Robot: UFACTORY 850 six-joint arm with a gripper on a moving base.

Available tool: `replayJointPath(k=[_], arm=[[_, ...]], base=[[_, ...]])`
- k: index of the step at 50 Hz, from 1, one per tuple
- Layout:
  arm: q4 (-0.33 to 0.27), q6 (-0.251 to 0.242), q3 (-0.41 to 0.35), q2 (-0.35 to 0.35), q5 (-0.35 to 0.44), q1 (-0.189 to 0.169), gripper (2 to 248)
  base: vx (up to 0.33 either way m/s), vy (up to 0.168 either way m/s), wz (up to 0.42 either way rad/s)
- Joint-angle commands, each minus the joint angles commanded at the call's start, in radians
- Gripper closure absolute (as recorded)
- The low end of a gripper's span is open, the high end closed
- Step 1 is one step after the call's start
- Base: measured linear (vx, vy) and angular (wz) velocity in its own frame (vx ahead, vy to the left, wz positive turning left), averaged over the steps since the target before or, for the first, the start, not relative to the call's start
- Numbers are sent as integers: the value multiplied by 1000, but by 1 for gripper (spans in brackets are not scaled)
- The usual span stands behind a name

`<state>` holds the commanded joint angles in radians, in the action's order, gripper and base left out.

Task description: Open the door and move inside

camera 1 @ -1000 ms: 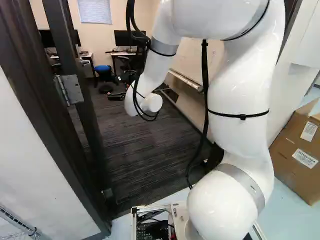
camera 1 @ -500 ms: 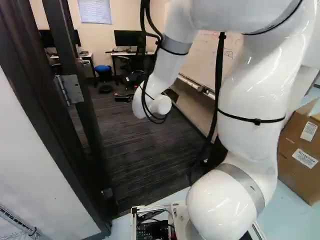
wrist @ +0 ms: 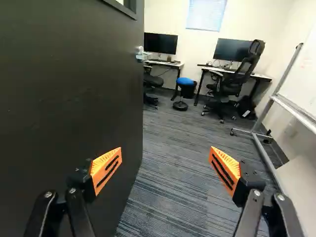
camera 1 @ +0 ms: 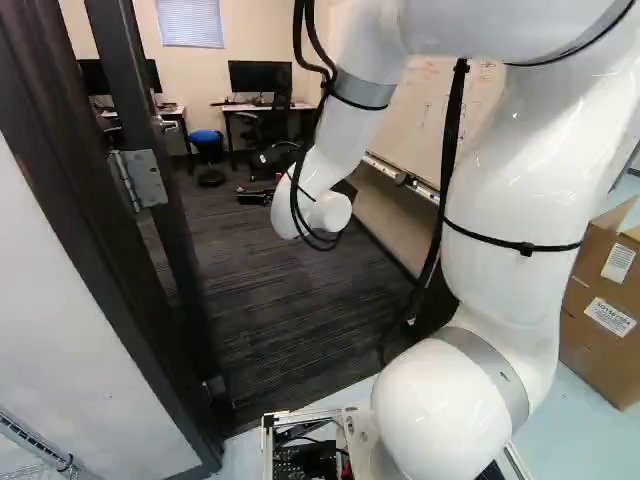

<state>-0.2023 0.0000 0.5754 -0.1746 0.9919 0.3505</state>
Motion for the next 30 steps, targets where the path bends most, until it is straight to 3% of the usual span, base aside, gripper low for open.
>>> replayJointPath(k=[30], arm=[[53,0,-128,119,-31,-92,3]], base=[[0,0,0]])
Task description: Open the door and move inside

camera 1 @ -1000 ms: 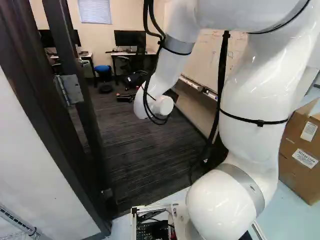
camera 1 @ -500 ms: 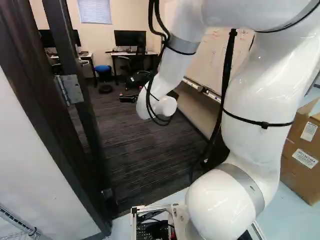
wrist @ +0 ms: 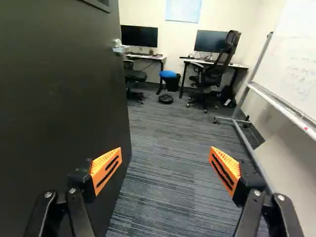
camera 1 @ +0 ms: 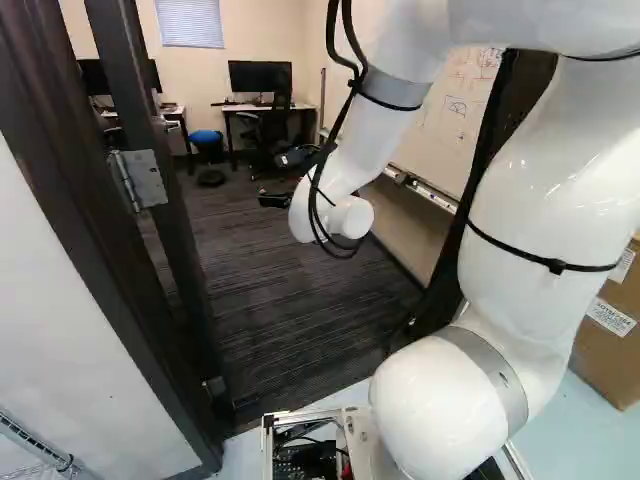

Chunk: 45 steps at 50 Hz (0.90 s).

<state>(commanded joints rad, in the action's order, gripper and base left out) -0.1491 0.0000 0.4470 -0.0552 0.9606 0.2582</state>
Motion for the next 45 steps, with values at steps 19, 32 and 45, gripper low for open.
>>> replayJointPath(k=[19,32,45], arm=[[54,0,-131,122,-32,-94,3],[89,0,-215,199,-52,-154,3],[116,0,-280,260,-68,-201,3]], base=[[0,0,0],[0,0,0],[0,0,0]])
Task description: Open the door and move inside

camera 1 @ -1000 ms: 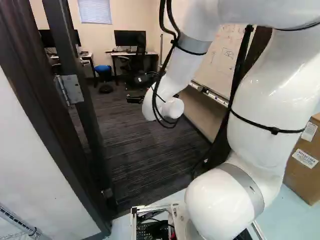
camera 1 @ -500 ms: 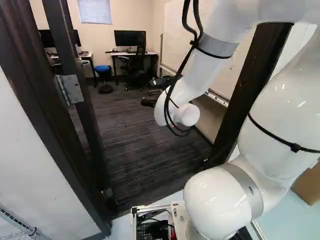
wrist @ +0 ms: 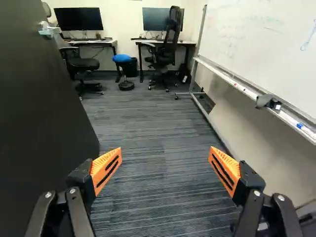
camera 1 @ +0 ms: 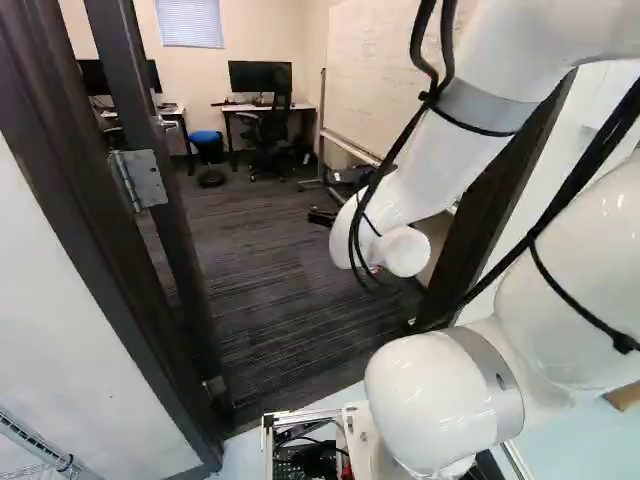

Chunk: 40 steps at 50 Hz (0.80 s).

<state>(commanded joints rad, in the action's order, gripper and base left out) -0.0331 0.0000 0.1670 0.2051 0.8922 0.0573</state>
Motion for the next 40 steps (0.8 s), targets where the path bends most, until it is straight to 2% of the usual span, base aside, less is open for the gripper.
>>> replayJointPath(k=[20,40], arm=[[26,0,-62,58,-15,-45,3],[33,0,-80,74,-19,-57,3]], base=[[0,0,0],[0,0,0]])
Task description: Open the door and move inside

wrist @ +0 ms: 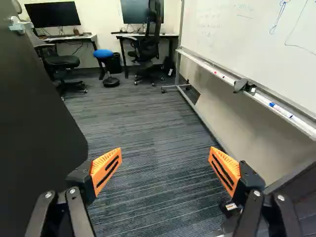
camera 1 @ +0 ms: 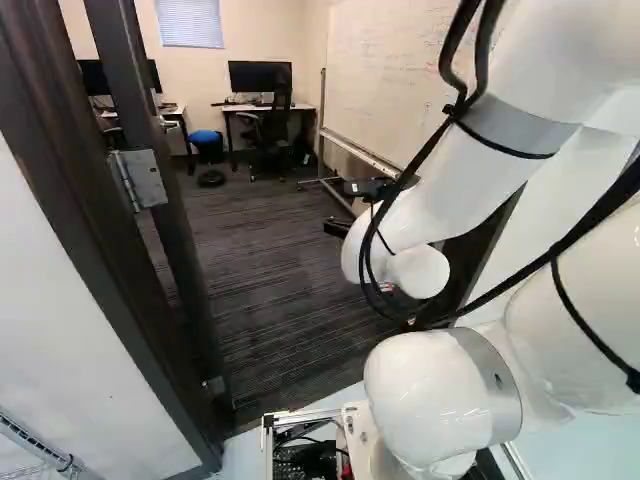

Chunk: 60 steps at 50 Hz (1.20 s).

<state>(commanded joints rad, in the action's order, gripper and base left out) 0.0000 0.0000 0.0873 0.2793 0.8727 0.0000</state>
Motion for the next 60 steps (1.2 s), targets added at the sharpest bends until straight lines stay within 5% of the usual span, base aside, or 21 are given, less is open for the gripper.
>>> replayJointPath(k=[60], arm=[[0,0,0,0,0,0,3]], base=[[43,5,0]])
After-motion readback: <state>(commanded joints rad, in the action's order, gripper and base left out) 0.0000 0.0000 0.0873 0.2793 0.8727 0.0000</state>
